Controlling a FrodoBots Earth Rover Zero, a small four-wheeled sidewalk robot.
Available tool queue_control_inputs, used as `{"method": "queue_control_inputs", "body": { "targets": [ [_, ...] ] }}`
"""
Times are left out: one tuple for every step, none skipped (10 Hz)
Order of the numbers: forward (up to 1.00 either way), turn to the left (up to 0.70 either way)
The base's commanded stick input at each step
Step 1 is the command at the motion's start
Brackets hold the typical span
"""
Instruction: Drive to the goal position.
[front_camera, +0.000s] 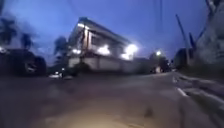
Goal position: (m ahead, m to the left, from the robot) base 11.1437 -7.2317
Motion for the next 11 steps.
{"method": "queue_control_inputs", "body": {
  "targets": [
    [0.7,-0.35],
    [0.7,-0.35],
    [0.7,-0.35],
    [0.7,-0.35],
    [0.7,-0.35],
    [0.7,-0.35],
    [0.7,-0.35],
    [0.7,-0.35],
    [0.7,-0.35],
    [0.7,-0.02],
    [0.7,0.0]
  ]
}}
